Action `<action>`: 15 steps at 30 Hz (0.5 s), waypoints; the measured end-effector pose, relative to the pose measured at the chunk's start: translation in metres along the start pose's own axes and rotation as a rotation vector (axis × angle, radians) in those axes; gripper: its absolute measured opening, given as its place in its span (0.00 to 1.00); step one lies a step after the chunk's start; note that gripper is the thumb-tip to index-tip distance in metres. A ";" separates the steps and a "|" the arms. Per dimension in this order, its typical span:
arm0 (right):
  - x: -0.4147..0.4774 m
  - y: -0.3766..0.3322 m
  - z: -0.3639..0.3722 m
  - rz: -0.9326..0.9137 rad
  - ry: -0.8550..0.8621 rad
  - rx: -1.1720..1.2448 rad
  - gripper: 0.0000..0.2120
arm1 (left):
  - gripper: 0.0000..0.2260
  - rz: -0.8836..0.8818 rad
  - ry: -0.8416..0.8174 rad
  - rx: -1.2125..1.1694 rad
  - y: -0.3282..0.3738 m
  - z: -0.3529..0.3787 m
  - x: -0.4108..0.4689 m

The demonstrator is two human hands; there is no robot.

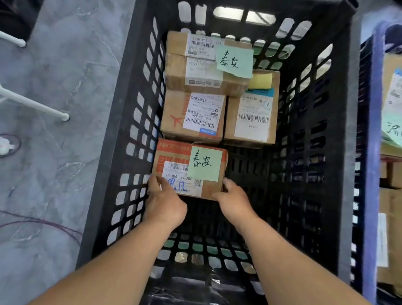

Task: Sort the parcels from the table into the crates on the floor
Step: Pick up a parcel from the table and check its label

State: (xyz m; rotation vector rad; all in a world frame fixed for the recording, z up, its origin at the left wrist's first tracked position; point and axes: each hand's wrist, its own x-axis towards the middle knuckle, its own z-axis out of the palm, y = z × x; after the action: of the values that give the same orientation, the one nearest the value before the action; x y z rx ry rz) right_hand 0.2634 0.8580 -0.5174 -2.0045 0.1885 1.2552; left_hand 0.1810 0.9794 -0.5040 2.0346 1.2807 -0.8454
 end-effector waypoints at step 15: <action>-0.159 -0.030 -0.065 -0.131 0.218 -0.567 0.23 | 0.28 0.422 0.115 0.189 0.024 -0.060 -0.134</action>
State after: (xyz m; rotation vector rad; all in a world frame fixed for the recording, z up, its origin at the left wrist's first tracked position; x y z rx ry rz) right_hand 0.2429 0.7962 -0.3556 -2.5897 -0.2197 1.0829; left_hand 0.1698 0.9422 -0.3599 2.4156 0.8010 -0.6760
